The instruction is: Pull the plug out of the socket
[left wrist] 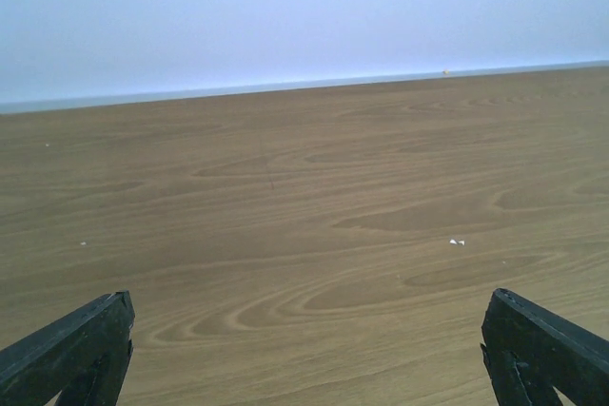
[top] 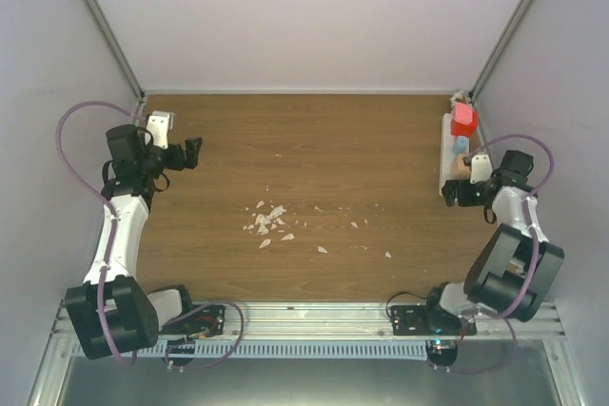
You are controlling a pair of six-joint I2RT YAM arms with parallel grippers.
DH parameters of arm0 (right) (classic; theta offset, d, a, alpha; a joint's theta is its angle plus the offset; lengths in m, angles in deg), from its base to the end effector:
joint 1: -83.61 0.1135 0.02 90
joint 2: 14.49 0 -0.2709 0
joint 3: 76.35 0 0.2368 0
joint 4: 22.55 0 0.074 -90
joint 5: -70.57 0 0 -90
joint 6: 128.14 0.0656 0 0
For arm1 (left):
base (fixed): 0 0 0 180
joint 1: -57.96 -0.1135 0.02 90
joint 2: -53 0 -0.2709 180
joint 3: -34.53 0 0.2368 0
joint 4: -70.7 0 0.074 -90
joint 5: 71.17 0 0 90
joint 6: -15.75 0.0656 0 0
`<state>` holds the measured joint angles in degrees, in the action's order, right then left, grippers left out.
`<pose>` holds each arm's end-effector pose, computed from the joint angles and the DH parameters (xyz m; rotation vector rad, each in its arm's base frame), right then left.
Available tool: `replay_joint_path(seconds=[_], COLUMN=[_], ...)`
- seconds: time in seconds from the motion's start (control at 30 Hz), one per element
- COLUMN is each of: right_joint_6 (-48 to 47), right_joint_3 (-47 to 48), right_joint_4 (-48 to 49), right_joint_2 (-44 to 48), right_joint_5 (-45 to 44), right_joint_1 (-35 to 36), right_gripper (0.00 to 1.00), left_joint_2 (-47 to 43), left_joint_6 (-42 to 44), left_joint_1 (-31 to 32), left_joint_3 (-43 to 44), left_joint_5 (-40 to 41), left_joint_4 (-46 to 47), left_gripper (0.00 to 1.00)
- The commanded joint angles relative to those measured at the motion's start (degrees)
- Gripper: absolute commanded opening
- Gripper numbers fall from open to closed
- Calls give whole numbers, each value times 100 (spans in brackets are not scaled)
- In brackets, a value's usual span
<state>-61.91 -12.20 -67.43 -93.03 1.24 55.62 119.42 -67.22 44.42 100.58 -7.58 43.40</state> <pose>0.2446 -0.1038 0.2038 -0.0332 2.5085 0.1106 0.2654 0.0339 0.2986 0.1688 2.0010 -0.2443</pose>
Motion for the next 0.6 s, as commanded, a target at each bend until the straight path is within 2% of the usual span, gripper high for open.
replay_joint_path(seconds=[0.0,0.23,0.57], right_joint_6=[-46,74,359], right_joint_3=[-93,-310,-152], right_joint_4=[519,1327,1642], right_joint_2=[-444,-880,-1305], right_joint_5=[-330,-719,-462], right_joint_1=[-133,-146,-75], right_gripper=[100,100,100], left_joint_2=[-174,-193,-159], left_joint_6=[-70,-62,-71], left_joint_1=[32,36,39], left_joint_3=[-82,-127,-160], left_joint_5=[136,160,86], left_joint_4=[435,506,545], left_gripper=[99,99,99])
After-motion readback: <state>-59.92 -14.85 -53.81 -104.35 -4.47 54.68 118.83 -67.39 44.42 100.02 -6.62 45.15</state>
